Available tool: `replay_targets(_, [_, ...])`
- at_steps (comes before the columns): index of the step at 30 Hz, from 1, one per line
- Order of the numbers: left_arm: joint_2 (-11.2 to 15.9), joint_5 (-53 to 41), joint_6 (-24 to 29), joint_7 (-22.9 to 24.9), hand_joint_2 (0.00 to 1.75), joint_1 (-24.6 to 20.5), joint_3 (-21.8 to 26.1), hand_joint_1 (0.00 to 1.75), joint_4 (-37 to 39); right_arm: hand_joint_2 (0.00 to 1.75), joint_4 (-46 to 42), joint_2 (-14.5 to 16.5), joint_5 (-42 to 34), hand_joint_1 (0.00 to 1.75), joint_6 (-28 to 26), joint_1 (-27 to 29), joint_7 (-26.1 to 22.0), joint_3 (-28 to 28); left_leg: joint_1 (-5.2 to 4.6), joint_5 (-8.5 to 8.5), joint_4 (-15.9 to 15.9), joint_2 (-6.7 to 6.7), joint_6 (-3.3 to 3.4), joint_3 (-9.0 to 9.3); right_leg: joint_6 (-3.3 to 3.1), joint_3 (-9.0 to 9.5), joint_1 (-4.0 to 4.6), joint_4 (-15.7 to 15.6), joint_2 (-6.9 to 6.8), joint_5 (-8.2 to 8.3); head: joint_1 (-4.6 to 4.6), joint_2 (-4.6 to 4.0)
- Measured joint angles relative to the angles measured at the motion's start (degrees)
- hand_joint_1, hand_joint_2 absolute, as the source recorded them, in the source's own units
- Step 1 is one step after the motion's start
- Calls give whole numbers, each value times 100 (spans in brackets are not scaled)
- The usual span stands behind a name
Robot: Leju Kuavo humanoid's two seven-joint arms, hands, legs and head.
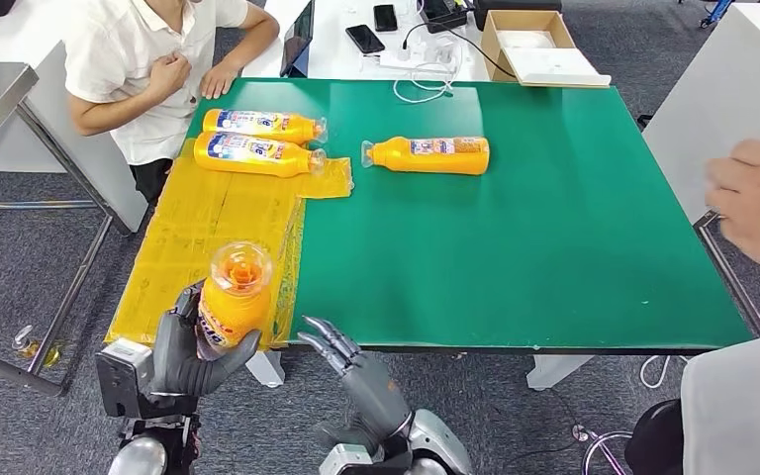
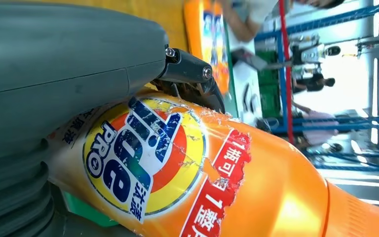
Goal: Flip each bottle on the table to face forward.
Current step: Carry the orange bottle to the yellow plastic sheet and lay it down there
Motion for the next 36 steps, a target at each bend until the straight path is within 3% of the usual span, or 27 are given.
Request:
replay_targets(5, [56,-1684,769,20,175,-172,33,175,110,0,2,-39,74,0,-393,147,-109,-126,0,0,0,0,0,-1,0,-1,0,0,0,0,-1,0])
replay_targets(9, [72,-2582,957,260,175,-570,15,175,591,0,2,-53,61,0,-408,161,-156,-182,0,2,0,-4,1,1,0,-2,0,-1,-2,0,-1,0])
replay_targets(17, [-27,-4527,1416,534,175,-2400,-322,175,3613,0,132,92,-8,0,32,-65,-353,-203,0,22,0,-3,-4,2,0,3,0,2,-4,13,1,0])
replay_targets(21, [-116,-4875,1522,621,175,-3029,-474,175,4788,0,210,153,-13,0,97,-113,-378,-203,0,24,1,2,-6,1,-10,2,0,3,-3,22,-2,0])
replay_targets(27, [-174,-5042,1582,768,175,-3438,-574,175,5523,0,269,162,-19,0,133,-130,-380,-203,0,21,0,-1,-8,0,-14,1,1,2,-4,18,-2,0])
replay_targets(36, [-199,-6088,1107,2091,175,-4340,-635,175,6714,0,315,202,-95,0,272,-125,-386,-155,3,30,0,1,-14,15,-16,16,5,5,-3,21,-1,0])
